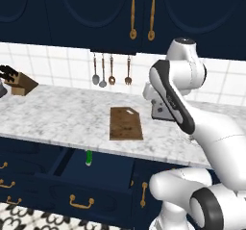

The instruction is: Pick up the knife from the drawer and place it on the cutting board. Then place the meat from the plate to the cutting board.

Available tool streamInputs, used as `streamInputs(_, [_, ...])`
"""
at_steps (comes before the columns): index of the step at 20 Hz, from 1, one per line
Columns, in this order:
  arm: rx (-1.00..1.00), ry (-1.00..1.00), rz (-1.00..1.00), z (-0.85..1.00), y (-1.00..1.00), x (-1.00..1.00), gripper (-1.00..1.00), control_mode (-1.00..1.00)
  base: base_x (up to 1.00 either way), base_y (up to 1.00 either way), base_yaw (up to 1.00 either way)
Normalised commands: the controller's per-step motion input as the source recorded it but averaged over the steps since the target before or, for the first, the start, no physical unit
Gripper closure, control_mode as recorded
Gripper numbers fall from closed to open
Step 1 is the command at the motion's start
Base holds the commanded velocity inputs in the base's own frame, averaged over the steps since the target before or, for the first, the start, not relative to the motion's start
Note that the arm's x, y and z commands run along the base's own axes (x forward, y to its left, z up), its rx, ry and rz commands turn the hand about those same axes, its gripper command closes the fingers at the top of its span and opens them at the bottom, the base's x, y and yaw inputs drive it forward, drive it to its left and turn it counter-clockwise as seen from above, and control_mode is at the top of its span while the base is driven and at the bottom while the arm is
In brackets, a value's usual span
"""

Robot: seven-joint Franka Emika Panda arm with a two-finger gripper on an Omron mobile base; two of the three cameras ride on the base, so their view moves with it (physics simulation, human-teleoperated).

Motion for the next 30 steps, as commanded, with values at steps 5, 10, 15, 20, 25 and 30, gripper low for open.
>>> streamInputs(5, [-0.01,0.14,-0.09,-0.91,0.94,-0.73,-1.00,-1.00,0.00,0.00,0.00])
streamInputs(10, [0.00,0.21,-0.15,-1.00,1.00,-0.22,-1.00,-1.00,0.00,0.00,0.00])
streamInputs(15, [-0.03,0.27,-0.18,-0.97,1.00,0.06,-1.00,-1.00,0.00,0.00,0.00])
streamInputs(20, [-0.02,0.14,-0.16,-0.76,1.00,0.34,-1.00,-1.00,0.00,0.00,0.00])
streamInputs(25, [-0.06,0.16,-0.02,-0.51,0.37,0.16,-1.00,-1.00,0.00,0.00,0.00])
streamInputs(30, [0.00,0.00,0.00,-0.46,0.16,0.39,-1.00,-1.00,0.00,0.00,0.00])
